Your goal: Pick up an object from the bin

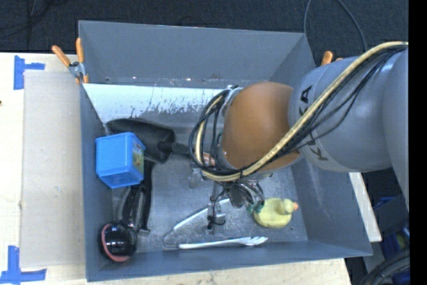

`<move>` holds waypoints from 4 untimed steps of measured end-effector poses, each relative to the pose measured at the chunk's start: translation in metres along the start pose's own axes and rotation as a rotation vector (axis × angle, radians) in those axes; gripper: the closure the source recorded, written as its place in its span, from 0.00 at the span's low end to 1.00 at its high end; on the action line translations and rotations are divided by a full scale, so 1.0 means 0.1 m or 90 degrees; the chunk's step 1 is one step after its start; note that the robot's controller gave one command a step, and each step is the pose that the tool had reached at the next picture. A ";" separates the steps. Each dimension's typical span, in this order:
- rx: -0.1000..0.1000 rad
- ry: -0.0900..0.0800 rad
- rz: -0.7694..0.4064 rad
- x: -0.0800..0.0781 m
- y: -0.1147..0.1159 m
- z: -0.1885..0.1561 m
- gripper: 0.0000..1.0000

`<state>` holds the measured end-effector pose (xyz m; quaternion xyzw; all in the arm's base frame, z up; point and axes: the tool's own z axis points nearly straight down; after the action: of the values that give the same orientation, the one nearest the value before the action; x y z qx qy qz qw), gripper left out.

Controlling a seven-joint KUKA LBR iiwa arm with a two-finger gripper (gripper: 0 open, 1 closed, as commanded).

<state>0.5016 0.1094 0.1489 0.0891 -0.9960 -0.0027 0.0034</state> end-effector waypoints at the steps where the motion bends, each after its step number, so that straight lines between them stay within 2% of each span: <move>1: 0.001 0.001 0.014 0.17 -0.57 0.54 0.00; 2: 0.000 -0.011 -0.064 0.32 -0.60 0.67 0.00; 3: 0.001 0.002 0.128 0.28 -0.27 0.76 1.00; 4: 0.001 0.001 0.128 0.28 -0.27 0.76 1.00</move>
Offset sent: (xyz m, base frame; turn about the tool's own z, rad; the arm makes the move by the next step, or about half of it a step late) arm -0.0270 -0.0595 -0.0632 -0.1123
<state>0.4779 0.0782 0.0732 -0.0116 -0.9999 -0.0017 0.0047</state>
